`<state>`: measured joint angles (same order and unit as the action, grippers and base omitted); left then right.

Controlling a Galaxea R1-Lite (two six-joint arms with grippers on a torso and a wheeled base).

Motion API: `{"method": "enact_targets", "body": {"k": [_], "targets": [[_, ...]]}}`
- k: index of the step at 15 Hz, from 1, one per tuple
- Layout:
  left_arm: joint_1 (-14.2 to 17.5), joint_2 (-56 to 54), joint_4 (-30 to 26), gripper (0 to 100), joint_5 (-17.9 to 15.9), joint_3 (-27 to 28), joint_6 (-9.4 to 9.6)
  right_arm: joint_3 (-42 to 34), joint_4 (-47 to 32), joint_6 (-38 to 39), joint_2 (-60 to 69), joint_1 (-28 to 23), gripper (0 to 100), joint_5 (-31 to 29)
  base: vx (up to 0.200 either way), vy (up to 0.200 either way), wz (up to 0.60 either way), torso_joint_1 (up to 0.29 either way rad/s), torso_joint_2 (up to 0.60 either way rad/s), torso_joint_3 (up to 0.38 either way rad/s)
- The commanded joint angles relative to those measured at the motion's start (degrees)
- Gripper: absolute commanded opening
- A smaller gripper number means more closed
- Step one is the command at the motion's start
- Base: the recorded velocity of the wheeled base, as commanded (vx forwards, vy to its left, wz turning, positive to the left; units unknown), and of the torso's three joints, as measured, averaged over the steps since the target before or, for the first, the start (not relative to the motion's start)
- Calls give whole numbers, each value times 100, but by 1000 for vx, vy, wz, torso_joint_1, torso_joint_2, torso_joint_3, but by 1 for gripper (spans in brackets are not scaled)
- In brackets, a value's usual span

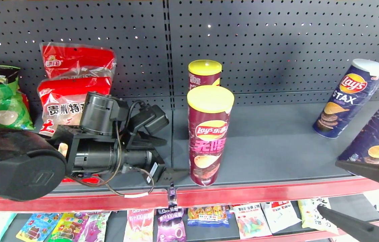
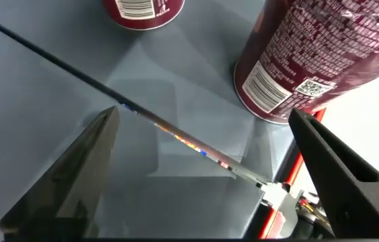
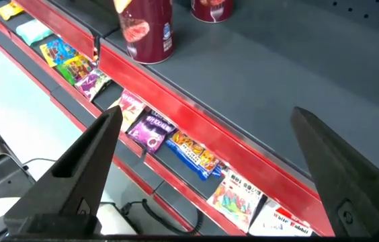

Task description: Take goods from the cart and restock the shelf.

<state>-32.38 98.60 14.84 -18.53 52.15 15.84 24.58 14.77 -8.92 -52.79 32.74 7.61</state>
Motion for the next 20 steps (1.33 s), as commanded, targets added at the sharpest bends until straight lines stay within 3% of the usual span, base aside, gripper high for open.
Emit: {"method": "enact_targets", "body": {"k": [1, 5, 7, 8, 10, 11, 12, 13, 15, 17, 18, 20], "targets": [[12, -51, 2, 100, -2, -30, -2, -14, -1, 49, -21, -5, 100, 4, 0, 0, 0, 0, 0, 0], [126, -526, -7, 100, -2, -284, -28, -164, -1, 101, 49, 4, 100, 4, 0, 0, 0, 0, 0, 0], [276, -1440, -33, 100, 25, -908, -63, -208, -1, 101, -12, -5, 100, -22, 0, 0, 0, 0, 0, 0], [311, -1897, -51, 100, 95, -1146, -151, -190, 8, 101, -12, -40, 100, -31, 0, 0, 0, 0, 0, 0], [329, -2653, -60, 100, 324, -1462, -564, -216, 17, 101, 67, -181, 100, -22, 0, 0, 0, 0, 0, 0], [329, -3268, -209, 100, 746, -1647, -907, -296, 8, 101, 357, -251, 100, -22, 0, 0, 0, 0, 0, 0], [329, -3338, -244, 100, 798, -1664, -942, -313, -1, 93, 392, -251, 100, -22, 0, 0, 0, 0, 0, 0], [329, -4164, -1044, 100, 1457, -1673, -1276, -533, -36, 93, 1025, -304, 100, -137, 0, 0, 0, 0, 0, 0], [329, -4850, -1923, 100, 1923, -1708, -1346, -638, -396, 93, 1657, -550, 100, -594, 0, 0, 0, 0, 0, 0], [364, -5913, -2820, 100, 2785, -2042, -1504, -550, -1688, 101, 2791, -1068, 100, -1130, 0, 0, 0, 0, 0, 0], [531, -6300, -3136, 100, 3101, -2121, -1592, -401, -2383, 110, 3239, -1385, 100, -1323, 0, 0, 0, 0, 0, 0], [1093, -6819, -3663, 100, 3215, -2157, -1654, -155, -3429, 216, 3855, -1956, 100, -1358, 0, 0, 0, 0, 0, 0]]}}
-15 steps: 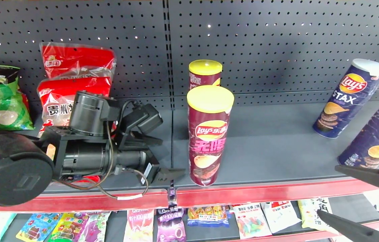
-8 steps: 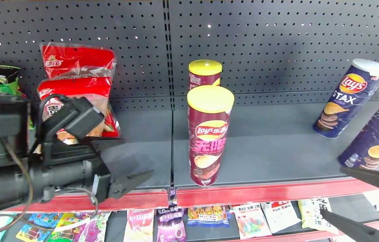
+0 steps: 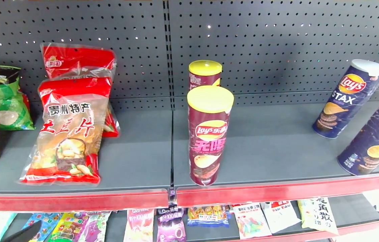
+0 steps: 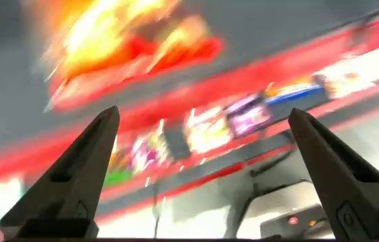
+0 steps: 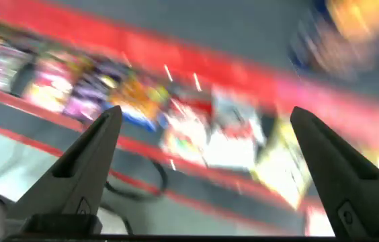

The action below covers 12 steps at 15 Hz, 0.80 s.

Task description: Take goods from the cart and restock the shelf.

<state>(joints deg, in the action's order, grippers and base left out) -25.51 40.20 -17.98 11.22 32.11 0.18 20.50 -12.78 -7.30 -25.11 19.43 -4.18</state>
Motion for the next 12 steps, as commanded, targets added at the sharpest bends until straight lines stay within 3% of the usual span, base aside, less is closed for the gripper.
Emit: {"method": "enact_targets", "body": {"k": [1, 4, 6, 7, 8, 9, 10, 12], "targets": [[943, -1472, -716, 100, 232, -355, -176, 454, -1579, 106, 1536, -1275, 100, -180, 0, 0, 0, 0, 0, 0], [1391, -2887, -1050, 100, 241, -1225, -440, 525, -2423, 124, 1984, -2312, 100, -215, 0, 0, 0, 0, 0, 0], [1620, -3467, -1243, 100, 241, -1567, -510, 428, -2537, 124, 2001, -2268, 100, -373, 0, 0, 0, 0, 0, 0], [1664, -3484, -1225, 100, 302, -1629, -642, 349, -2484, 115, 2010, -2268, 100, -382, 0, 0, 0, 0, 0, 0], [1813, -3467, -1208, 100, 355, -1647, -888, 296, -2458, 97, 2010, -2260, 100, -382, 0, 0, 0, 0, 0, 0], [1963, -3440, -1208, 100, 355, -1647, -924, 323, -2431, 80, 2010, -2260, 100, -355, 0, 0, 0, 0, 0, 0], [2393, -3361, -1208, 100, 346, -1638, -932, 243, -2203, -34, 1905, -2277, 100, -355, 0, 0, 0, 0, 0, 0], [2727, -3414, -1208, 100, 276, -1638, -959, 173, -1711, -96, 1254, -2295, 100, -390, 0, 0, 0, 0, 0, 0]]}}
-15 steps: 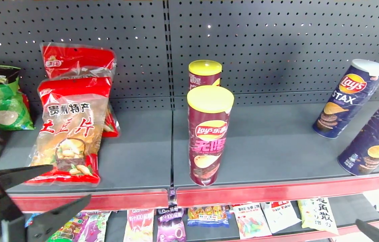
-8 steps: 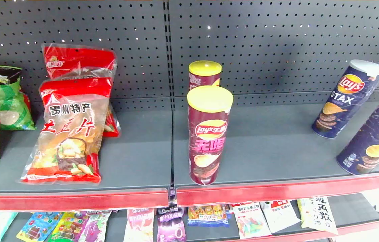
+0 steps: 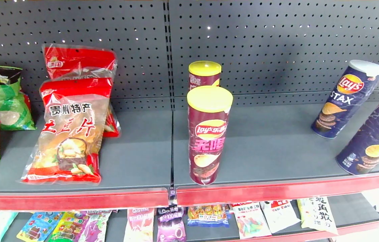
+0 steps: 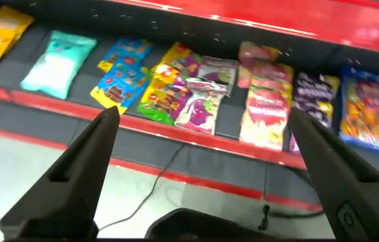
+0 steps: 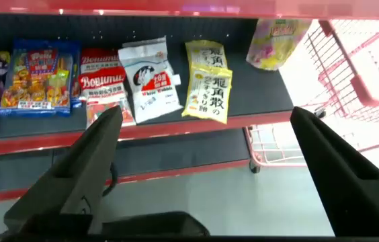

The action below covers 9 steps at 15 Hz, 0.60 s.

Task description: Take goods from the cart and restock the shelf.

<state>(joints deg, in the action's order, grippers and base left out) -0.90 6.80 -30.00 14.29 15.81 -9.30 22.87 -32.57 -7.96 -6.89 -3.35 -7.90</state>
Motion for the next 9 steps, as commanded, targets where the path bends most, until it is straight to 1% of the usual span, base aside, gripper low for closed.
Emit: {"method": "enact_targets", "body": {"k": [1, 2, 3, 4, 5, 6, 7, 8, 9], "targets": [[248, -250, -6, 100, -163, -17, -1, -134, 436, -21, -726, 19, 100, 25, 0, 0, 0, 0, 0, 0], [196, -566, 3, 100, -304, -25, 34, -389, 568, -39, -533, 45, 100, 113, 0, 0, 0, 0, 0, 0], [90, -680, 240, 100, -480, -105, 113, -731, 761, -109, 135, 159, 100, 430, 0, 0, 0, 0, 0, 0], [90, -680, 961, 100, -778, -421, 183, -986, 858, -267, 689, 335, 100, 553, 0, 0, 0, 0, 0, 0], [90, -680, 1884, 100, -1174, -843, 394, -1074, 999, -250, 662, 344, 100, 430, 0, 0, 0, 0, 0, 0], [90, -680, 2930, 100, -1596, -1449, 798, -1162, 1201, -100, 680, 335, 100, 236, 0, 0, 0, 0, 0, 0], [90, -680, 3308, 100, -1886, -1572, 1009, -1232, 1315, 93, 680, 335, 100, 184, 0, 0, 0, 0, 0, 0], [90, -680, 3220, 100, -1947, -1572, 1062, -1259, 1341, 137, 680, 335, 100, 201, 0, 0, 0, 0, 0, 0], [90, -680, 3167, 100, -1939, -1555, 1071, -1364, 1640, 181, 680, 335, 100, 289, 0, 0, 0, 0, 0, 0]]}}
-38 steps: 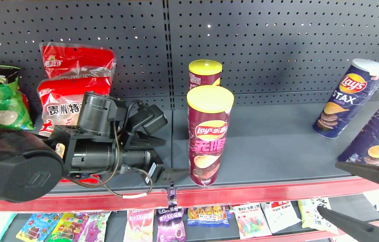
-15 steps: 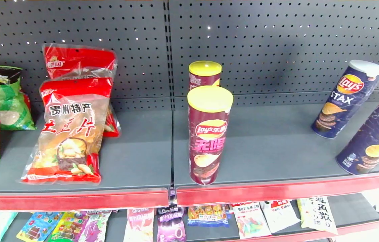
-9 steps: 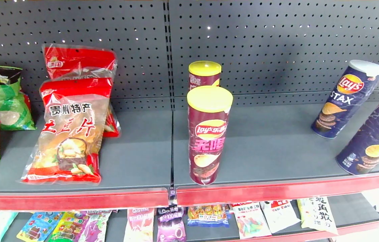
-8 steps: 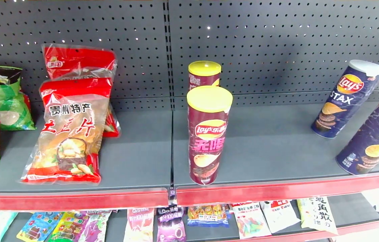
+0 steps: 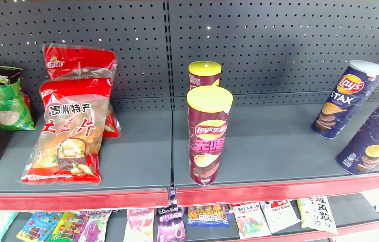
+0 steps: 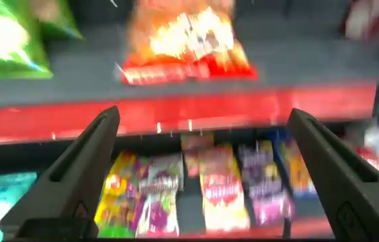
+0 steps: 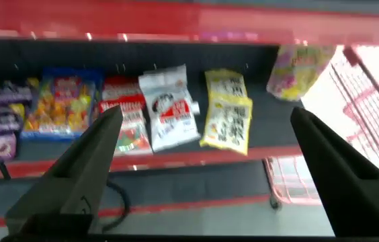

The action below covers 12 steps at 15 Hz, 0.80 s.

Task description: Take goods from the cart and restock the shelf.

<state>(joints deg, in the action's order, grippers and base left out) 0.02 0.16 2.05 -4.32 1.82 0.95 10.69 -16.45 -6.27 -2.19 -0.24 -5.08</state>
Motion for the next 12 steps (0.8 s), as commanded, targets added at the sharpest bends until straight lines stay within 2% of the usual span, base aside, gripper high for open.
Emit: {"method": "enact_targets", "body": {"k": [1, 2, 6, 8, 12], "targets": [[-2, -16, -196, 100, 71, -173, 54, -744, 1223, 134, 219, 24, 100, 464, 0, 0, 0, 0, 0, 0], [-2, -16, -240, 100, 229, -173, 2, -1069, 1978, 372, 219, 24, 100, 491, 0, 0, 0, 0, 0, 0], [-2, -16, -240, 100, 247, -173, -7, -1069, 1636, 671, 211, 42, 100, 526, 0, 0, 0, 0, 0, 0], [-2, -16, -240, 100, 247, -173, -7, -1069, 1636, 389, 211, 42, 100, 772, 0, 0, 0, 0, 0, 0], [-2, -16, -240, 100, 247, -173, -16, -1069, 1627, 583, 211, 33, 100, 438, 0, 0, 0, 0, 0, 0]]}}
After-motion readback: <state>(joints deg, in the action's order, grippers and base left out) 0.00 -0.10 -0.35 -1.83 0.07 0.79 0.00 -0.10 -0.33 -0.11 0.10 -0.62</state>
